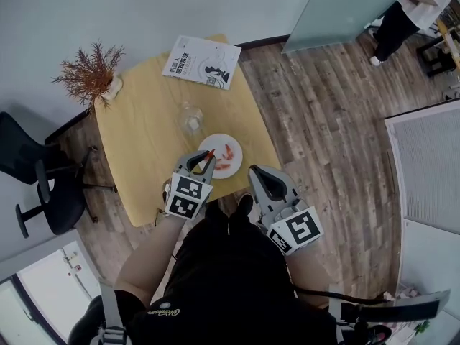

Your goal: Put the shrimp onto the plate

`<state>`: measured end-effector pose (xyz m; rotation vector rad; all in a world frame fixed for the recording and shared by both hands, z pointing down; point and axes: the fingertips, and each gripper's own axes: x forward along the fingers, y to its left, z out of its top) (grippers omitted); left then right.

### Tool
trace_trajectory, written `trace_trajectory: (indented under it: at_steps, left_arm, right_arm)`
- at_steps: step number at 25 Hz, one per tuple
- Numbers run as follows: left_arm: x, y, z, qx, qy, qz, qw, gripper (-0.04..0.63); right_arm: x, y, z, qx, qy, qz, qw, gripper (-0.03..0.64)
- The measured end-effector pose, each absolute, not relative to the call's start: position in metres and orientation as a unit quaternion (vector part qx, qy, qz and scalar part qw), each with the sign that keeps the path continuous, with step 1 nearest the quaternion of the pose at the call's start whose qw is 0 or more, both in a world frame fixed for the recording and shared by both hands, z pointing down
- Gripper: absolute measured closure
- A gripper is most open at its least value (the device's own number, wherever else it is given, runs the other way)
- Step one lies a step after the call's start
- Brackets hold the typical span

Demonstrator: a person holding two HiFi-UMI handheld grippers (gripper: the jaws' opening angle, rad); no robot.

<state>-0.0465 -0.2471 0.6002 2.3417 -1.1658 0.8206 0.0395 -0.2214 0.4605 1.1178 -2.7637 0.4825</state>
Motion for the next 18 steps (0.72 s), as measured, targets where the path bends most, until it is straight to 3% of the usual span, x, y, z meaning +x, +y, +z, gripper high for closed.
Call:
trace_trajectory:
  at_steps: [18]
  left_arm:
    - [-0.039, -0.263, 0.690, 0.807, -0.344, 0.463, 0.129, 0.535]
  right_arm:
    - [0.056, -0.224, 0.468, 0.394, -0.901, 0.170, 0.059, 0.614]
